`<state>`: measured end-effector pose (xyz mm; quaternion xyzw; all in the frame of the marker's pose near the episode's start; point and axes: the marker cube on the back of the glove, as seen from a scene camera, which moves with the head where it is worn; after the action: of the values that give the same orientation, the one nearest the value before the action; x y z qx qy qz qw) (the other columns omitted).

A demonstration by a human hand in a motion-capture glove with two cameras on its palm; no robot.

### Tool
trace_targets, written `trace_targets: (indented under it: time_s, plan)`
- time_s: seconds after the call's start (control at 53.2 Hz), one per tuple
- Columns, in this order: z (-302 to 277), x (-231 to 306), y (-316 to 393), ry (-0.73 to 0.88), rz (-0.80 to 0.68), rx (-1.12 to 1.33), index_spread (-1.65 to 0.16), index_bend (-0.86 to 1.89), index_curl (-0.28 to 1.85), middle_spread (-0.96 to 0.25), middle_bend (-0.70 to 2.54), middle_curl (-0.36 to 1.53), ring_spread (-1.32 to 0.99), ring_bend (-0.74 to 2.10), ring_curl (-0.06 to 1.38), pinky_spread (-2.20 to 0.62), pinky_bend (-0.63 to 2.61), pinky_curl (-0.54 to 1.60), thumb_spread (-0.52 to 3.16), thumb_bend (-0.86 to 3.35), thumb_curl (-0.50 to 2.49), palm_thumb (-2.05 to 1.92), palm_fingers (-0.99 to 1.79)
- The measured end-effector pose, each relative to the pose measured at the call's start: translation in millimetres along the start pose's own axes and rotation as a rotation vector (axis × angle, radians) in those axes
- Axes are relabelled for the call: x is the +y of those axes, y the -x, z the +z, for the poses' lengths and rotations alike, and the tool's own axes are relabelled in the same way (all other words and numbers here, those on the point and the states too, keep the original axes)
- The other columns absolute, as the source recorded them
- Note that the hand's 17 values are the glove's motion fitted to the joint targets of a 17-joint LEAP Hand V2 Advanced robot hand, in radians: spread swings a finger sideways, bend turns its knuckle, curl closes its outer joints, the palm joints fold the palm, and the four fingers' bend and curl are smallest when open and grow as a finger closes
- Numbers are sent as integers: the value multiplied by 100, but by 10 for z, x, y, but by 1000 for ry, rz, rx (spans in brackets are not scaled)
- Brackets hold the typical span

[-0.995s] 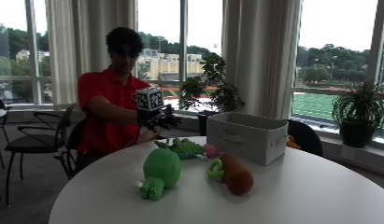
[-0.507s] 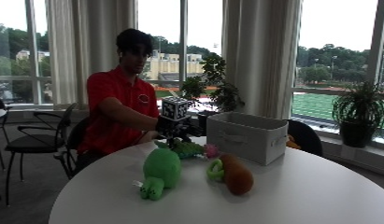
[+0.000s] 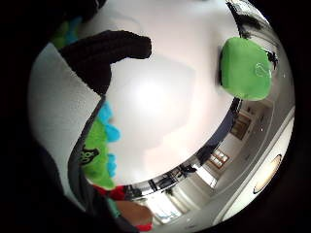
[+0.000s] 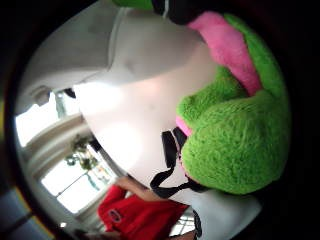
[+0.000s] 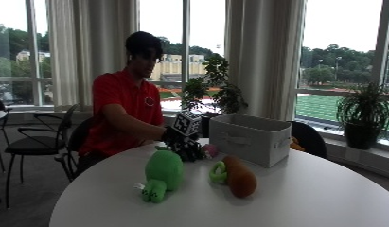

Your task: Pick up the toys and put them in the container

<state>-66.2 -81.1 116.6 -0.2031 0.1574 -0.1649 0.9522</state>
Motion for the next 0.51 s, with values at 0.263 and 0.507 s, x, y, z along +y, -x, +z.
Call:
trace_targets:
  time_s: [0.263,0.507]
  plan:
    - [-36,-17,85,-135,109,-179,-41,54,21,-28,28,24,-36,93,41,-34,117,34,124,20,41,46,73]
    - [-47,57,100,-200,138,-157,-40,68,31,-42,44,35,-50,94,47,-40,112,38,87,26,60,74,94]
